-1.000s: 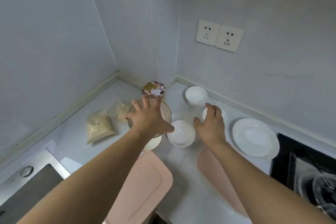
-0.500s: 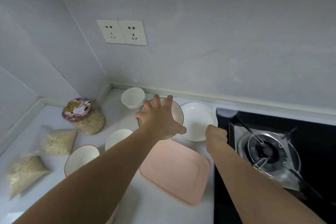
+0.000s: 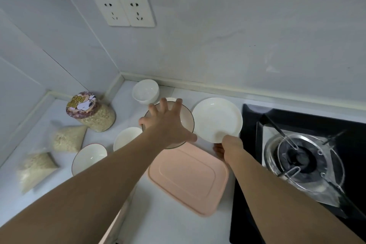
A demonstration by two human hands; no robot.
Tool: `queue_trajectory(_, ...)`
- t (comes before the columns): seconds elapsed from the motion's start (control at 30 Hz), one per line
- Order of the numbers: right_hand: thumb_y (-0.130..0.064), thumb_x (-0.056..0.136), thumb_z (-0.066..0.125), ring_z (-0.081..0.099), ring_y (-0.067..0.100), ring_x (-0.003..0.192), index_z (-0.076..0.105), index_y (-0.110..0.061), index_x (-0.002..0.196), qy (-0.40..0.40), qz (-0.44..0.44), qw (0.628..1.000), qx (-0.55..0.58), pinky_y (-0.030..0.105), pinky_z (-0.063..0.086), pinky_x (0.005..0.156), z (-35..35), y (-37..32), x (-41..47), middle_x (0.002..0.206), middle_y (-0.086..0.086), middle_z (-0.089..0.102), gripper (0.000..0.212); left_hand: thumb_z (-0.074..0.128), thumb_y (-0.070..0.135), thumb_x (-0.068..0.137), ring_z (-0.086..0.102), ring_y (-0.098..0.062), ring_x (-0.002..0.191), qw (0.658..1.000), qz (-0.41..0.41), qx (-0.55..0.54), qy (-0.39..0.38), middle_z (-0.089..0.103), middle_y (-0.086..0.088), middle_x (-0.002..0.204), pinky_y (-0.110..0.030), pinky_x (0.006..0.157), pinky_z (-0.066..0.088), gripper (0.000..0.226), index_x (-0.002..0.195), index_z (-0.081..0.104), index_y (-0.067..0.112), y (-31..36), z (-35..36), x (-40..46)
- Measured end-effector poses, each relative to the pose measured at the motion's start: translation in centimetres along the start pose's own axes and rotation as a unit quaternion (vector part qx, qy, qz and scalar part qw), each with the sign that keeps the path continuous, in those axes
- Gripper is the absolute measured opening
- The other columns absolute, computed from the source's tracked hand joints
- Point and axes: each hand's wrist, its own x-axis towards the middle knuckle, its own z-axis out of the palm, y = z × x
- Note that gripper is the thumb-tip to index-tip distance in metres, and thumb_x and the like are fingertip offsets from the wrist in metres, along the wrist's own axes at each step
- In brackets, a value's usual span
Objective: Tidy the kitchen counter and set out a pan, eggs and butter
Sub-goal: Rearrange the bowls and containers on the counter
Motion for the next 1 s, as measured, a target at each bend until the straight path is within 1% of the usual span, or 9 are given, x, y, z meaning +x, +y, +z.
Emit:
queue_trajectory(0.13, 0.000, 0.086, 0.035, 0.045, 0.017, 0.026, 0.061, -0.004, 0.102, -0.008, -0.023, 1.000, 0.001, 0.019, 0.040, 0.032, 0.3, -0.5, -0.9, 0.059, 0.013, 0.056, 0.030, 0.069, 0.070, 0.047, 0.018, -0.035, 0.132, 1.000, -0.013, -0.001, 0.009, 0.013, 0.003, 0.146, -0.056, 0.086, 0.039, 0.115, 0.141, 0.007, 0.044, -0.7, -0.3, -0.5)
queue_trajectory(0.23, -0.003, 0.085, 0.034, 0.050, 0.021, 0.041, 0.059, -0.005, 0.101, -0.030, -0.046, 0.998, 0.012, 0.023, 0.040, 0.043, -0.1, -1.1, -2.6, 0.063, 0.015, 0.059, 0.029, 0.069, 0.069, 0.048, 0.016, -0.036, 0.134, 1.000, -0.015, 0.000, 0.020, 0.012, 0.001, 0.147, -0.057, 0.087, 0.039, 0.114, 0.141, 0.008, 0.044, -1.1, -1.0, -1.3)
queue_trajectory(0.3, -0.002, 0.087, 0.034, 0.051, 0.023, 0.049, 0.057, -0.005, 0.100, -0.042, -0.065, 0.997, 0.022, 0.025, 0.041, 0.046, -0.8, -1.6, -4.0, 0.069, 0.016, 0.059, 0.027, 0.070, 0.069, 0.050, 0.014, -0.037, 0.136, 0.999, -0.020, -0.007, 0.025, 0.011, 0.000, 0.148, -0.059, 0.089, 0.039, 0.113, 0.142, 0.009, 0.044, -1.3, -1.8, -2.0)
queue_trajectory(0.43, 0.001, 0.088, 0.036, 0.052, 0.024, 0.051, 0.053, -0.005, 0.081, -0.036, -0.120, 0.991, 0.055, 0.028, 0.043, 0.050, -3.6, -2.2, -7.7, 0.069, 0.017, 0.058, 0.019, 0.070, 0.069, 0.055, 0.016, -0.038, 0.135, 0.998, 0.007, -0.004, 0.055, 0.014, -0.003, 0.148, -0.059, 0.091, 0.039, 0.112, 0.145, 0.010, 0.042, -1.1, -3.3, -4.9)
queue_trajectory(0.57, 0.001, 0.087, 0.034, 0.054, 0.025, 0.049, 0.051, -0.004, 0.077, -0.029, -0.168, 0.982, 0.078, 0.027, 0.042, 0.050, -6.0, -1.8, -11.5, 0.062, 0.017, 0.058, 0.020, 0.070, 0.067, 0.054, 0.018, -0.038, 0.134, 0.996, 0.047, -0.005, 0.077, 0.016, -0.003, 0.147, -0.058, 0.093, 0.037, 0.110, 0.144, 0.012, 0.042, -0.5, -4.5, -8.3)
queue_trajectory(0.77, -0.001, 0.088, 0.033, 0.054, 0.024, 0.048, 0.052, -0.001, 0.102, 0.035, -0.202, 0.969, 0.135, 0.026, 0.044, 0.050, -12.3, 1.9, -18.0, 0.067, 0.016, 0.060, 0.024, 0.069, 0.065, 0.052, 0.015, -0.035, 0.136, 0.985, 0.135, -0.038, 0.100, 0.013, 0.001, 0.149, -0.055, 0.094, 0.037, 0.114, 0.146, 0.008, 0.046, 1.7, -5.6, -14.6)
queue_trajectory(0.83, -0.002, 0.088, 0.034, 0.057, 0.025, 0.053, 0.049, -0.004, 0.108, 0.070, -0.212, 0.959, 0.174, 0.034, 0.053, 0.059, -15.0, 3.6, -20.1, 0.073, 0.018, 0.062, 0.026, 0.068, 0.065, 0.051, 0.016, -0.034, 0.135, 0.980, 0.167, -0.033, 0.098, 0.013, 0.002, 0.148, -0.054, 0.093, 0.037, 0.115, 0.146, 0.008, 0.046, 2.8, -5.4, -16.6)
queue_trajectory(0.9, -0.004, 0.088, 0.035, 0.061, 0.026, 0.062, 0.048, -0.010, 0.114, 0.103, -0.225, 0.947, 0.207, 0.039, 0.059, 0.070, -17.7, 5.4, -21.8, 0.087, 0.020, 0.067, 0.030, 0.066, 0.066, 0.048, 0.018, -0.034, 0.134, 0.976, 0.197, -0.036, 0.089, 0.015, 0.001, 0.147, -0.054, 0.093, 0.039, 0.116, 0.146, 0.008, 0.046, 4.2, -4.9, -18.3)
queue_trajectory(1.0, -0.006, 0.088, 0.037, 0.064, 0.026, 0.067, 0.048, -0.005, 0.123, 0.141, -0.232, 0.931, 0.244, 0.027, 0.054, 0.050, -22.6, 8.1, -23.7, 0.104, 0.022, 0.067, 0.037, 0.062, 0.070, 0.039, 0.019, -0.035, 0.133, 0.970, 0.229, -0.062, 0.058, 0.017, 0.001, 0.145, -0.054, 0.096, 0.040, 0.122, 0.146, 0.009, 0.046, 6.8, -4.5, -21.3)
